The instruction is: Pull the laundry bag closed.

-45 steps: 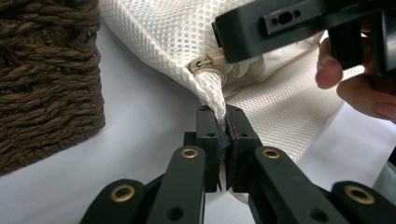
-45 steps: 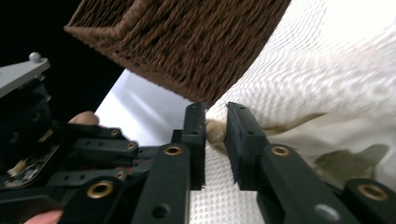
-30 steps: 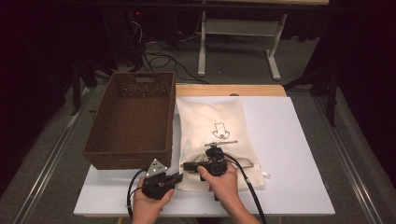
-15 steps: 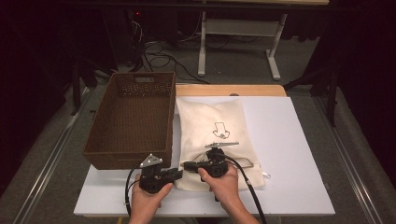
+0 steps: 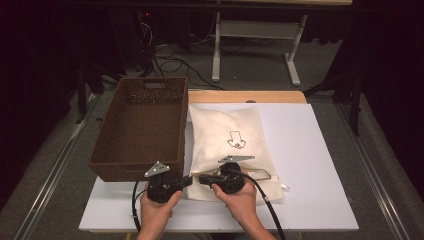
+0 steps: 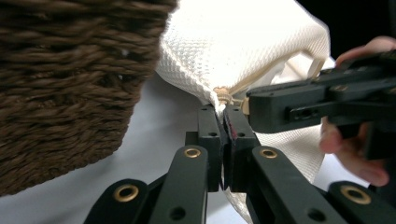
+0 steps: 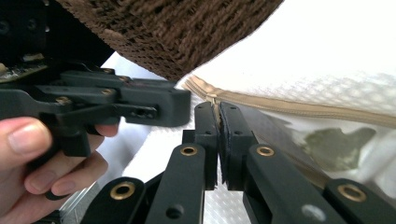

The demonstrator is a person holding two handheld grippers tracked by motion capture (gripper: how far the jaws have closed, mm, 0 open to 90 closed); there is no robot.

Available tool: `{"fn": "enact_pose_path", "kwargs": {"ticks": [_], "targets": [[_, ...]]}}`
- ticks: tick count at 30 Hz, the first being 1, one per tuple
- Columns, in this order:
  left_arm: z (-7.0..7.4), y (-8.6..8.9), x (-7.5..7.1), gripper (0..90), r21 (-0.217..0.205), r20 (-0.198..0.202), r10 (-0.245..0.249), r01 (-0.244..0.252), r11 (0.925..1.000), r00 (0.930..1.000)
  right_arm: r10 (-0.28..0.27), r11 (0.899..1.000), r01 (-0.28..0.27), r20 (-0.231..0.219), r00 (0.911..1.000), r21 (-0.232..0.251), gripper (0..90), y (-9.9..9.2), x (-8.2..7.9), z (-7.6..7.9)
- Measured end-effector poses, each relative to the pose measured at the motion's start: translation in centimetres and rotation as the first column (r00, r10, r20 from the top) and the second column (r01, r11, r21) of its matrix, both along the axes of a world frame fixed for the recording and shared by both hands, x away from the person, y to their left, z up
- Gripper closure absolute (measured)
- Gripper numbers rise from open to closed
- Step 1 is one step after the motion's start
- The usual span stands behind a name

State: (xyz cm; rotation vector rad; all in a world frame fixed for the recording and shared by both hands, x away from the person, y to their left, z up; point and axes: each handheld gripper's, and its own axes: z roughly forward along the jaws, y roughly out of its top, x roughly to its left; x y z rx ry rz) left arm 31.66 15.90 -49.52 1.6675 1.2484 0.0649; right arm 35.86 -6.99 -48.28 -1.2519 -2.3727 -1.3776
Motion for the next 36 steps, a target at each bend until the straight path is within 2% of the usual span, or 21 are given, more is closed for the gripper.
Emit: {"fn": "enact_pose_path", "kwargs": {"ticks": [2,5,7,10,14,16,19,22,27,33,36], "targets": [[-0.1,-0.2,-0.1,87.7,0.019,0.018,0.001,-0.002,0.9998,0.9998,-0.006,1.000,0.006,-0.007,1.0000,0.005,87.8,-0.2,0.0,-0.1],[0.0,-0.2,-0.2,87.6,0.025,0.031,0.005,-0.006,0.9997,0.9995,-0.006,0.999,0.007,0.035,0.9994,-0.031,87.8,-0.4,-0.2,-0.1],[0.0,-0.4,-0.3,87.6,0.035,0.039,0.001,-0.003,0.9994,0.9993,-0.005,1.000,0.006,0.037,0.9993,-0.029,87.8,-0.8,-0.3,-0.2],[0.0,-0.5,-0.3,87.5,0.045,0.048,0.002,-0.004,0.9990,0.9989,-0.005,0.998,0.009,0.066,0.9978,-0.058,87.8,-1.3,-0.6,-0.3],[0.0,-0.5,-0.4,87.4,0.053,0.050,0.000,-0.003,0.9986,0.9987,-0.014,0.999,0.018,0.071,0.9974,-0.049,87.8,-1.8,-0.9,-0.5],[0.1,-0.4,-0.4,87.5,0.043,0.048,0.008,-0.010,0.9990,0.9988,-0.019,0.998,0.024,0.081,0.9965,-0.057,87.8,-2.2,-1.1,-0.5],[0.1,-0.3,-0.4,87.5,0.037,0.049,0.019,-0.021,0.9991,0.9986,-0.040,0.997,0.045,0.082,0.9958,-0.055,87.8,-3.4,-1.0,-0.6],[0.0,-0.4,-0.4,87.4,0.054,0.055,0.016,-0.019,0.9984,0.9984,-0.059,0.997,0.063,0.086,0.9946,-0.045,87.8,-4.7,-1.1,-0.7],[0.0,-0.5,-0.5,87.4,0.066,0.065,0.011,-0.015,0.9977,0.9978,-0.059,0.996,0.068,0.136,0.9889,-0.056,87.7,-6.0,-1.6,-0.6],[-0.1,-0.6,-0.5,87.3,0.081,0.069,0.007,-0.013,0.9966,0.9976,-0.066,0.994,0.079,0.154,0.9858,-0.077,87.7,-7.3,-1.8,-1.1],[-0.2,-0.6,-0.5,87.3,0.088,0.066,0.002,-0.008,0.9961,0.9978,-0.075,0.992,0.092,0.182,0.9804,-0.083,87.7,-8.2,-2.0,-1.3]]}}
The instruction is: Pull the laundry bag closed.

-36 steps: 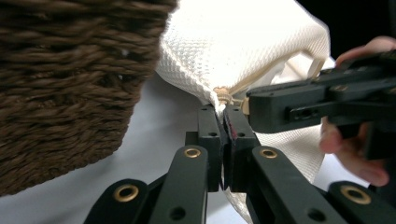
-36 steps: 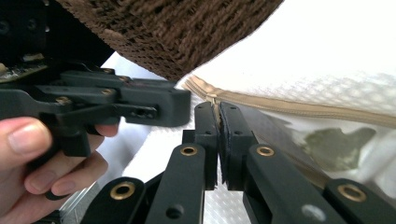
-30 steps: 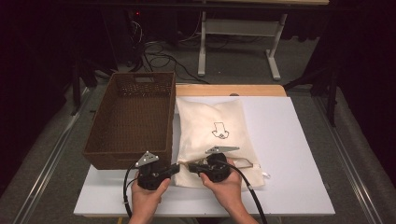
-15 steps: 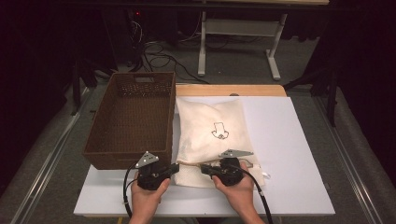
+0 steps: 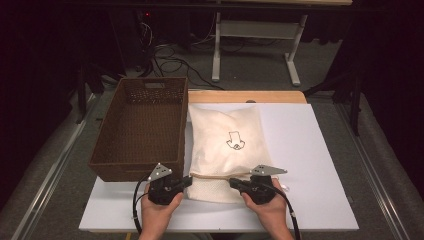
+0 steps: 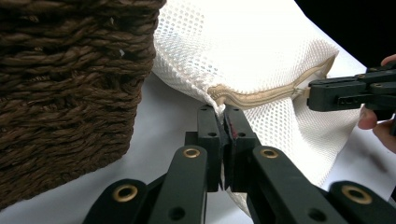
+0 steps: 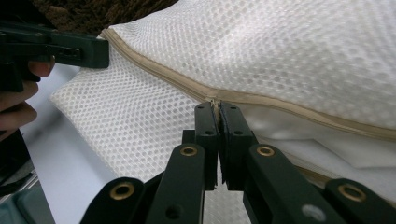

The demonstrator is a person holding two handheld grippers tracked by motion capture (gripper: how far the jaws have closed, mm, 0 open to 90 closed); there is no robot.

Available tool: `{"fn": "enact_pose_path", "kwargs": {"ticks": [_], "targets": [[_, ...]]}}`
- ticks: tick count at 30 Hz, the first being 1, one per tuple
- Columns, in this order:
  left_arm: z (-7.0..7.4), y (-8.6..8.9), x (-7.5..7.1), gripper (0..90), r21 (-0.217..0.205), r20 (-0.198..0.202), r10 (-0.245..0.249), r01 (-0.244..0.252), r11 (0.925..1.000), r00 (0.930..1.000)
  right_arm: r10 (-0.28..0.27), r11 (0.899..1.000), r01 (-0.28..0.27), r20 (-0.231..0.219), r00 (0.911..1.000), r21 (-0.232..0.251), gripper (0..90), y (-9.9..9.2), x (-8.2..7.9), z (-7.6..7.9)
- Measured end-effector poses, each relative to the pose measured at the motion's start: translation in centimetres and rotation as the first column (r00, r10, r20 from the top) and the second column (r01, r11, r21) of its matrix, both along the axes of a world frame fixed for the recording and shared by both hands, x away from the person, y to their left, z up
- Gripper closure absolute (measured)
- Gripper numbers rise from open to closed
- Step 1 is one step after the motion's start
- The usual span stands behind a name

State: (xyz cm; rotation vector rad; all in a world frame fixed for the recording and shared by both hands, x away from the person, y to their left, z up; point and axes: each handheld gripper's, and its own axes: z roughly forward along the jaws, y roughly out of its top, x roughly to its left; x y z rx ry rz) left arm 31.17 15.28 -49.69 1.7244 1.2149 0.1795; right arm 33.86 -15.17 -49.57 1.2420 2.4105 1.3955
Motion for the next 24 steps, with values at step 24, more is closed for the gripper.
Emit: {"fn": "enact_pose_path", "kwargs": {"ticks": [24], "targets": [[-0.2,0.0,0.0,87.2,0.010,0.002,-0.003,0.003,0.9999,1.0000,-0.089,0.996,0.089,0.035,0.9954,-0.007,87.6,-5.2,-0.7,-0.4]]}}
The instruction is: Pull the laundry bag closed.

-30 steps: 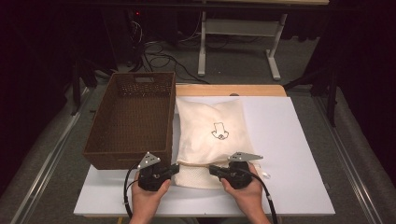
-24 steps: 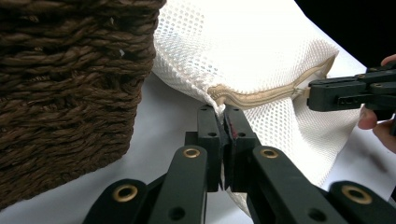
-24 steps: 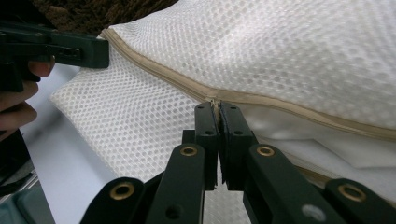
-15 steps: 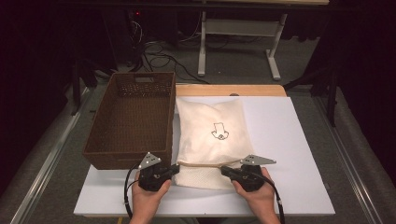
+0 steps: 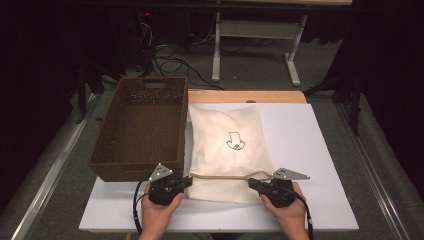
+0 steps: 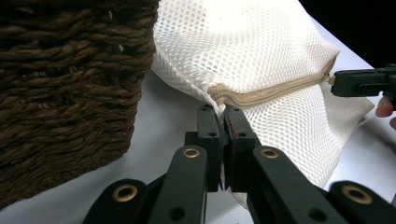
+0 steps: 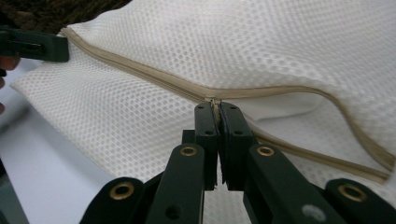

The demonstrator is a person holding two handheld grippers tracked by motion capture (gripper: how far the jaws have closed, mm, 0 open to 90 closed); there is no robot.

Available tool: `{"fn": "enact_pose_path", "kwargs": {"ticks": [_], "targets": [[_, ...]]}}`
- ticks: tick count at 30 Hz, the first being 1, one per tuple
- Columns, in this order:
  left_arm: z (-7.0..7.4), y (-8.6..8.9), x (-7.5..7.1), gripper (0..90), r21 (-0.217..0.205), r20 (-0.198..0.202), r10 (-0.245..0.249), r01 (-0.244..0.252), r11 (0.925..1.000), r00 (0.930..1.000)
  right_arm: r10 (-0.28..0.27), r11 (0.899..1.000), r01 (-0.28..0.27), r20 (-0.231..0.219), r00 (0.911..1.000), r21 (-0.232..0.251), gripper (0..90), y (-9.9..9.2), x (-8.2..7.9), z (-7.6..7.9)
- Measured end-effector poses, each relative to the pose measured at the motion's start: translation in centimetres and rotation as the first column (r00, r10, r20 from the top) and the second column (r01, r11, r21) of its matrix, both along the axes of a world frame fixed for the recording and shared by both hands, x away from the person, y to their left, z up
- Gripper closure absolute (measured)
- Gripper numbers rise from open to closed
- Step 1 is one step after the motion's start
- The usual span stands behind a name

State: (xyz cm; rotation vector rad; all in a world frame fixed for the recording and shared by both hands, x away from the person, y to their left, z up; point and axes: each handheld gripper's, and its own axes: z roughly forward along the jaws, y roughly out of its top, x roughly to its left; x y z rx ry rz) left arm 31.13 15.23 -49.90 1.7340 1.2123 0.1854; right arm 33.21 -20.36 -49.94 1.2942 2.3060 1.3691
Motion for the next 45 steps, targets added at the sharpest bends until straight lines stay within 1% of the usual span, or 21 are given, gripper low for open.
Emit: {"fn": "enact_pose_path", "kwargs": {"ticks": [9,12,15,19,21,23,24,25,29,31,32,34,35,37,38,39,40,41,42,44,45], "targets": [[0.0,0.1,0.0,87.2,-0.001,0.000,0.003,-0.003,1.0000,1.0000,-0.027,1.000,0.027,0.005,0.9996,-0.014,87.6,-1.8,-0.2,-0.4],[0.0,0.2,0.0,87.2,-0.002,0.000,0.002,-0.002,1.0000,1.0000,-0.035,0.999,0.035,0.007,0.9994,-0.021,87.6,-2.2,-0.3,-0.5],[0.0,0.2,0.0,87.2,-0.002,0.001,0.002,-0.002,1.0000,1.0000,-0.040,0.999,0.040,0.003,0.9992,-0.016,87.6,-2.6,-0.3,-0.4],[0.0,0.3,0.0,87.2,-0.001,0.005,0.006,-0.006,1.0000,1.0000,-0.045,0.998,0.046,0.016,0.9988,-0.034,87.6,-2.8,-0.4,-0.5],[0.0,0.5,0.1,87.2,-0.002,0.003,0.010,-0.010,0.9999,0.9999,-0.066,0.997,0.066,0.004,0.9978,-0.035,87.7,-3.4,-0.4,-0.6],[0.0,0.5,0.1,87.2,-0.001,0.002,0.013,-0.013,0.9999,0.9999,-0.072,0.997,0.072,0.003,0.9974,-0.035,87.6,-3.6,-0.4,-0.6],[0.0,0.6,0.1,87.2,-0.002,0.002,0.012,-0.012,0.9999,0.9999,-0.091,0.995,0.091,0.000,0.9959,-0.038,87.6,-4.4,-0.4,-0.7],[0.0,0.6,0.1,87.2,-0.002,0.002,0.012,-0.012,0.9999,0.9999,-0.091,0.995,0.091,0.000,0.9959,-0.038,87.6,-4.4,-0.4,-0.7],[0.0,0.5,0.1,87.2,-0.003,0.001,0.011,-0.011,0.9999,0.9999,-0.118,0.993,0.117,-0.008,0.9930,-0.029,87.7,-5.9,-0.6,-0.8],[0.0,0.5,0.1,87.1,-0.002,0.002,0.011,-0.011,0.9999,0.9999,-0.123,0.992,0.123,-0.009,0.9924,-0.030,87.6,-6.1,-0.6,-0.8],[0.0,0.5,0.1,87.2,-0.002,0.001,0.011,-0.011,0.9999,0.9999,-0.124,0.992,0.124,0.000,0.9922,-0.037,87.6,-6.2,-0.6,-0.8],[0.0,0.6,0.1,87.1,0.000,0.002,0.009,-0.009,1.0000,1.0000,-0.130,0.991,0.130,0.001,0.9915,-0.038,87.6,-6.4,-0.7,-0.8],[0.0,0.6,0.1,87.1,0.000,0.001,0.010,-0.010,0.9999,0.9999,-0.141,0.989,0.141,-0.001,0.9900,-0.045,87.6,-6.7,-0.6,-0.8],[0.0,0.6,0.1,87.2,-0.002,0.001,0.005,-0.005,1.0000,1.0000,-0.148,0.988,0.148,-0.006,0.9890,-0.036,87.6,-6.9,-0.6,-0.8],[-0.1,0.6,0.2,87.2,-0.003,0.000,0.003,-0.003,1.0000,1.0000,-0.157,0.987,0.157,-0.005,0.9876,-0.044,87.6,-7.3,-0.6,-0.9],[-0.1,0.6,0.2,87.1,-0.003,0.000,0.003,-0.003,1.0000,1.0000,-0.157,0.987,0.157,-0.005,0.9876,-0.044,87.6,-7.3,-0.6,-0.9],[-0.1,0.6,0.2,87.1,-0.001,0.001,0.002,-0.002,1.0000,1.0000,-0.154,0.988,0.153,-0.009,0.9881,-0.033,87.5,-7.6,-0.5,-0.9],[-0.1,0.6,0.2,87.2,0.002,0.001,0.003,-0.003,1.0000,1.0000,-0.153,0.988,0.152,-0.011,0.9882,-0.039,87.5,-7.6,-0.6,-0.9],[-0.1,0.6,0.2,87.2,-0.001,0.000,0.003,-0.003,1.0000,1.0000,-0.152,0.987,0.152,0.001,0.9884,-0.053,87.6,-7.6,-0.6,-0.9],[-0.1,0.7,0.2,87.1,-0.001,0.003,0.004,-0.004,1.0000,1.0000,-0.154,0.987,0.154,-0.002,0.9881,-0.053,87.6,-7.5,-0.6,-0.9],[-0.2,0.7,0.2,87.0,-0.003,0.004,-0.001,0.001,1.0000,1.0000,-0.149,0.987,0.149,0.003,0.9888,-0.055,87.5,-7.5,-0.6,-0.9]]}}
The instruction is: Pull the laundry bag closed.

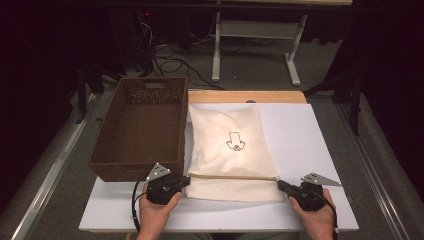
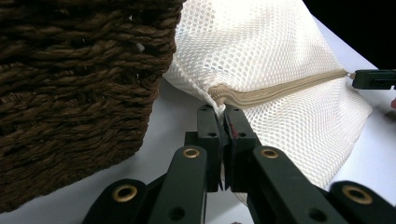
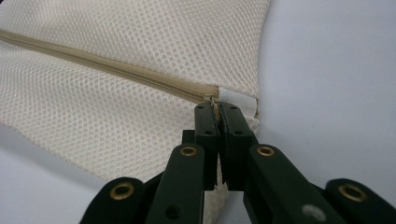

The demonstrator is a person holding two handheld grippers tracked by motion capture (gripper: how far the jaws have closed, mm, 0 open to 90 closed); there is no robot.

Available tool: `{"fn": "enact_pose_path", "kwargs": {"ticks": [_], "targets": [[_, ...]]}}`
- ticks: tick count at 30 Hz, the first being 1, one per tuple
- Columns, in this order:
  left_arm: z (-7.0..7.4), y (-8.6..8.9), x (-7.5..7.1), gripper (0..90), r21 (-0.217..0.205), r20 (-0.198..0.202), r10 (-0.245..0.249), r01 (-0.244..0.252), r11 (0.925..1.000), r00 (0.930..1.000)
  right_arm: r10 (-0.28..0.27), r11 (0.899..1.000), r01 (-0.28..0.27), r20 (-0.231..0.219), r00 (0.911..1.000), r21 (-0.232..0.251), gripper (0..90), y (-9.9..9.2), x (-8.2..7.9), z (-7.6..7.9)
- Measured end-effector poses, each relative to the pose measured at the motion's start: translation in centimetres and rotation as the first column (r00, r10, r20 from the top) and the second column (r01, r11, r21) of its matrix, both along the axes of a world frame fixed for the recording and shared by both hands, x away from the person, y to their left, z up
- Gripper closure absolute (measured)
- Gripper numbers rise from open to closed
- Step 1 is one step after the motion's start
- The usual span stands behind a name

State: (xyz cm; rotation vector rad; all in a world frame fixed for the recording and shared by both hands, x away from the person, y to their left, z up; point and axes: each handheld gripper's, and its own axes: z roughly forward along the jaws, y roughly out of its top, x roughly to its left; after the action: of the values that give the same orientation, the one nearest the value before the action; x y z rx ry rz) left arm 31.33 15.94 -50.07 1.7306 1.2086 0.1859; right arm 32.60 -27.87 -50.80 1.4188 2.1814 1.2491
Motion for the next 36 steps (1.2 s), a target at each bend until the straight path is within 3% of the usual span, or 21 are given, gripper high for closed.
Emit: {"fn": "enact_pose_path", "kwargs": {"ticks": [2,3,4,5,6,8,9,10,12,14,16,19,20,22,23,24,25,26,33,36], "targets": [[0.0,0.1,0.0,85.0,-0.004,0.001,-0.008,0.008,1.0000,1.0000,0.008,1.000,-0.008,0.002,1.0000,-0.003,87.2,0.0,0.0,0.0],[-0.1,0.4,-0.1,80.9,-0.013,0.013,-0.017,0.017,0.9998,0.9998,0.012,1.000,-0.012,0.013,0.9998,-0.005,77.2,-0.3,-0.1,0.1],[-0.1,0.4,-0.1,76.0,-0.013,0.013,-0.017,0.017,0.9998,0.9998,0.012,1.000,-0.012,0.013,0.9998,-0.005,77.2,-0.3,-0.1,0.1],[0.0,0.7,-0.3,68.9,-0.034,0.037,-0.015,0.016,0.9993,0.9992,0.013,1.000,-0.013,0.040,0.9991,0.008,66.9,-0.9,-0.2,0.1],[0.1,0.8,-0.4,61.0,-0.051,0.050,-0.018,0.020,0.9985,0.9986,0.018,1.000,-0.019,0.059,0.9981,0.015,63.2,-1.1,-0.2,0.1],[0.3,1.0,-0.5,48.9,-0.060,0.053,-0.031,0.034,0.9976,0.9981,0.028,0.999,-0.029,0.077,0.9967,0.020,62.3,-1.3,-0.3,0.2],[0.4,1.4,-0.8,43.6,-0.065,0.092,-0.040,0.046,0.9968,0.9949,0.035,0.999,-0.039,0.100,0.9944,0.034,60.1,-1.7,-0.4,0.5],[0.4,1.4,-0.8,40.5,-0.065,0.092,-0.040,0.046,0.9968,0.9949,0.037,0.998,-0.041,0.112,0.9931,0.039,59.2,-1.9,-0.4,0.7],[0.7,2.0,-1.2,35.2,-0.058,0.134,-0.036,0.044,0.9973,0.9904,0.027,0.999,-0.032,0.126,0.9916,0.037,59.5,-2.3,-0.3,0.9],[0.9,2.4,-1.3,32.8,-0.077,0.145,-0.022,0.034,0.9965,0.9892,-0.002,1.000,-0.001,0.115,0.9934,0.024,59.3,-2.8,-0.3,0.9],[1.0,2.5,-1.3,29.0,-0.077,0.144,-0.016,0.028,0.9967,0.9894,-0.014,1.000,0.012,0.089,0.9960,0.021,50.1,-3.1,-0.2,0.8],[1.1,3.3,-1.5,25.1,-0.077,0.159,-0.007,0.020,0.9968,0.9873,-0.026,0.999,0.028,0.110,0.9936,-0.016,35.1,-3.1,-0.3,1.0],[1.1,3.3,-1.5,23.4,-0.077,0.159,-0.007,0.020,0.9968,0.9873,-0.026,0.999,0.028,0.110,0.9936,-0.016,35.1,-3.1,-0.3,1.0],[1.2,3.8,-1.6,19.7,-0.078,0.141,-0.032,0.043,0.9960,0.9894,-0.019,0.999,0.024,0.098,0.9950,-0.044,20.7,-3.0,-0.4,1.4],[1.5,4.3,-1.7,16.0,-0.105,0.134,-0.071,0.085,0.9908,0.9885,-0.015,0.999,0.020,0.097,0.9952,-0.048,15.1,-3.0,-0.4,1.4],[1.5,4.3,-1.7,14.9,-0.105,0.134,-0.071,0.085,0.9908,0.9885,-0.015,0.999,0.020,0.097,0.9952,-0.048,15.1,-3.0,-0.4,1.4],[1.8,4.7,-1.9,13.1,-0.086,0.153,-0.082,0.096,0.9917,0.9848,0.009,0.999,-0.006,0.079,0.9968,-0.039,4.8,-3.2,-0.4,1.5],[1.9,4.9,-1.9,9.9,-0.090,0.148,-0.088,0.102,0.9907,0.9851,0.014,0.999,-0.011,0.074,0.9972,-0.038,0.1,-3.3,-0.4,1.5],[1.8,7.2,-2.3,1.3,-0.135,0.144,-0.071,0.091,0.9866,0.9870,-0.020,0.998,0.025,0.089,0.9958,-0.051,0.0,-4.7,-0.6,2.3],[1.9,8.7,-2.7,0.5,-0.116,0.144,-0.034,0.051,0.9919,0.9890,-0.043,0.996,0.050,0.094,0.9946,-0.070,0.0,-5.5,-0.7,2.3]]}}
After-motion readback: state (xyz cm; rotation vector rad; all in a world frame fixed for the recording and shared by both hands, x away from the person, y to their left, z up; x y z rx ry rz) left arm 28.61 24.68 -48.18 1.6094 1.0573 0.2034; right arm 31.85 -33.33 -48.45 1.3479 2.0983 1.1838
